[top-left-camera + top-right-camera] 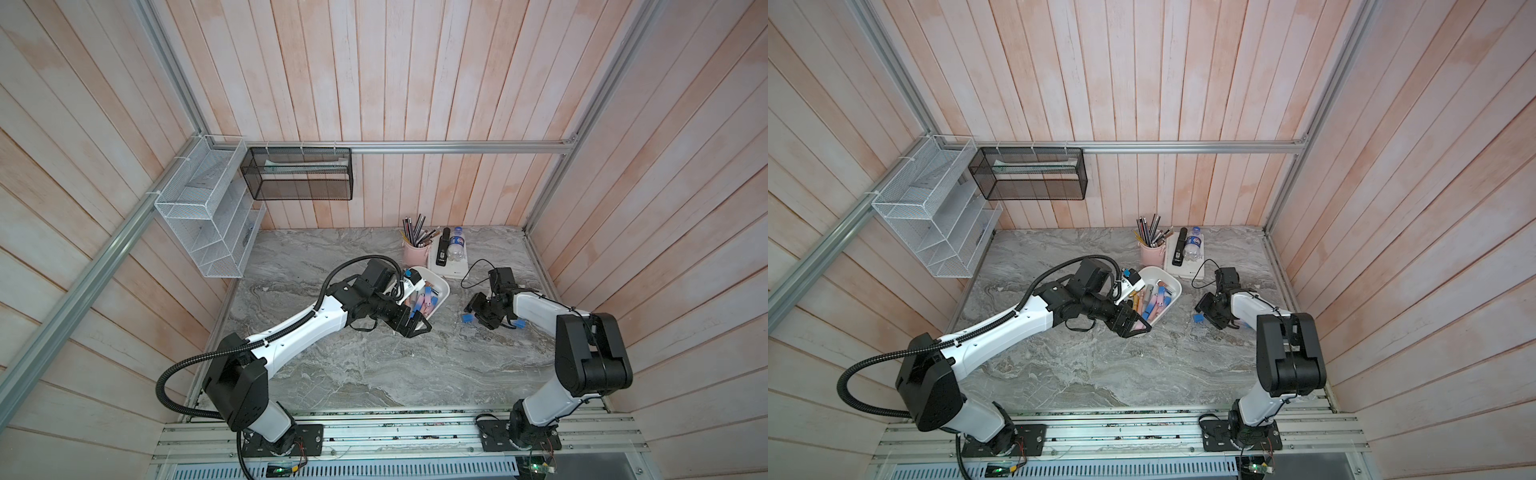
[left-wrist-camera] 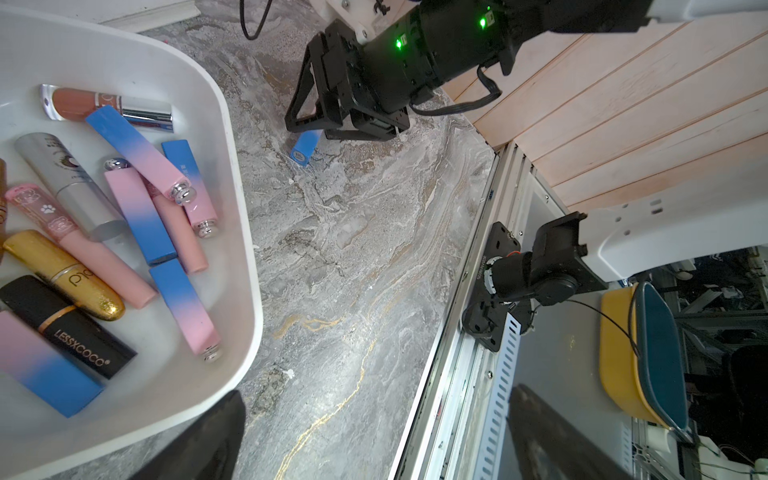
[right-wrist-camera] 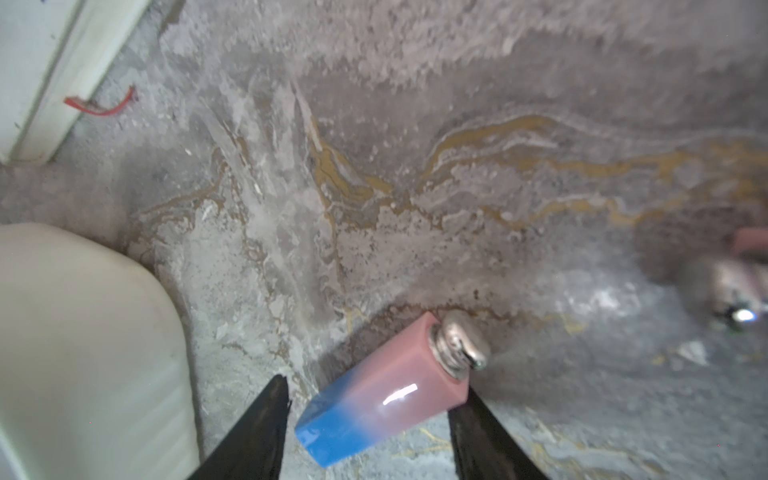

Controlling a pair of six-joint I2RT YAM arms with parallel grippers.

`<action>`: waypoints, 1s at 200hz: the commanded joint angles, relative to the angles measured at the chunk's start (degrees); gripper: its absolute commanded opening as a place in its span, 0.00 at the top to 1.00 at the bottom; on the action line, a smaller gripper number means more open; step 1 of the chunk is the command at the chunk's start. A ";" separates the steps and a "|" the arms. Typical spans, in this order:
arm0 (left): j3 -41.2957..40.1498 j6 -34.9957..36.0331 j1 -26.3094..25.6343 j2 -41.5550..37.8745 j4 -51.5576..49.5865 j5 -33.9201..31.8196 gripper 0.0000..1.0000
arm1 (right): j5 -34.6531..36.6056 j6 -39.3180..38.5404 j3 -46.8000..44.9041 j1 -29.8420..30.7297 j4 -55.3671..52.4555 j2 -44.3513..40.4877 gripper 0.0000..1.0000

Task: Put the lipstick into the storage box
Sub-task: Pick up the lipstick at the center of the board.

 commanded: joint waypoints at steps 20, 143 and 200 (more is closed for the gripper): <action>0.77 2.02 1.44 -0.34 -1.27 0.08 0.00 | 2.79 2.28 2.10 1.22 -2.01 6.38 0.41; -0.84 3.38 5.02 -1.62 -1.10 0.65 0.00 | 10.06 -0.95 9.69 4.12 -11.49 6.03 0.78; -1.49 2.98 5.88 -2.65 -0.09 0.14 0.00 | 11.45 -1.17 21.66 10.13 -18.08 2.84 0.78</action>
